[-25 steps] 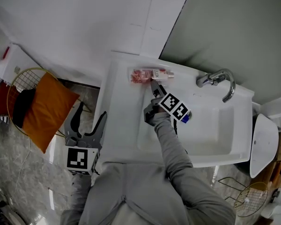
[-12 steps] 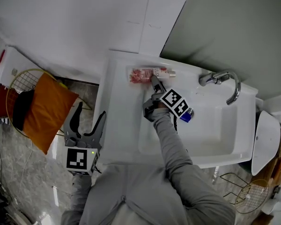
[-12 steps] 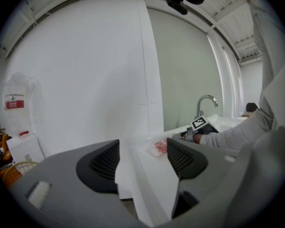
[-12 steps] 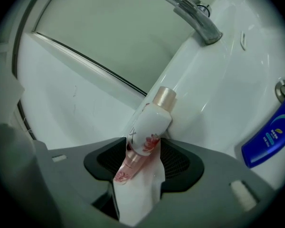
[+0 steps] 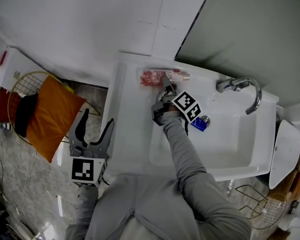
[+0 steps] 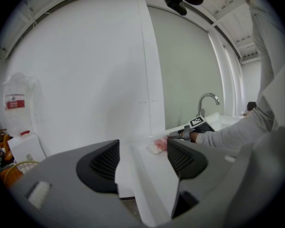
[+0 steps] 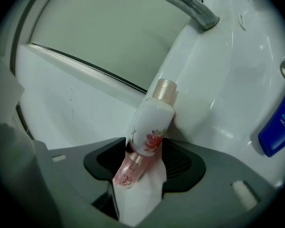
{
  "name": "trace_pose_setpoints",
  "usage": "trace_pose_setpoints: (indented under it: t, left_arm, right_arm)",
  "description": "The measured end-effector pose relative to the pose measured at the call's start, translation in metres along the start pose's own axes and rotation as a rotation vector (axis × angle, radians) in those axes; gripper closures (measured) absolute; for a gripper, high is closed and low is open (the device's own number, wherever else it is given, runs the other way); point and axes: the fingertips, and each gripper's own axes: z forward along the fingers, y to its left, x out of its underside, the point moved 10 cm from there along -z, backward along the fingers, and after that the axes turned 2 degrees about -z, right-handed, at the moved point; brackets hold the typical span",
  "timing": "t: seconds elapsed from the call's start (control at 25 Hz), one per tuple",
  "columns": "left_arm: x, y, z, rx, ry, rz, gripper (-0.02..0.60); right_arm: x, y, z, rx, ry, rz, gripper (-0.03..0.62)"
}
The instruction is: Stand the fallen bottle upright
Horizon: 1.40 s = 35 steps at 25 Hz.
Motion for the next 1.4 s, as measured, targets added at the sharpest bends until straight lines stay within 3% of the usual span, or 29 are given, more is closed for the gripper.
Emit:
trace_pose_setpoints:
  t: [0.2,0.32,0.6,0.76,1.04,1.4]
  left_arm:
    - [0.001,-0.001,0.002,0.002,0.006,-0.001,0.242]
    - [0.003,0.001,0.004,0.002,-0.015,0.02,0.242]
    - [0.002,-0.002,0.005,0.008,0.027,0.0,0.242]
    - [0.005,0.002,0.007,0.011,-0.009,0.026,0.242]
    - [0.008,0.002,0.008,0.015,-0.001,0.018,0.242]
    - [0.011,0.004,0.008,0.02,-0.008,0.013,0.242]
  right_arm:
    - [0.0,0.002,0.009,0.011,0.0,0.056,0.373]
    - [-0.001,0.002,0.011,0.02,-0.019,0.128,0.373]
    - [-0.006,-0.002,0.02,0.077,-0.062,0.302,0.373]
    - [-0.009,0.0,0.024,0.119,-0.086,0.37,0.373]
    - [-0.006,0.001,0.026,0.143,-0.157,0.424,0.373]
    - [-0.005,0.002,0.029,0.134,-0.168,0.42,0.372]
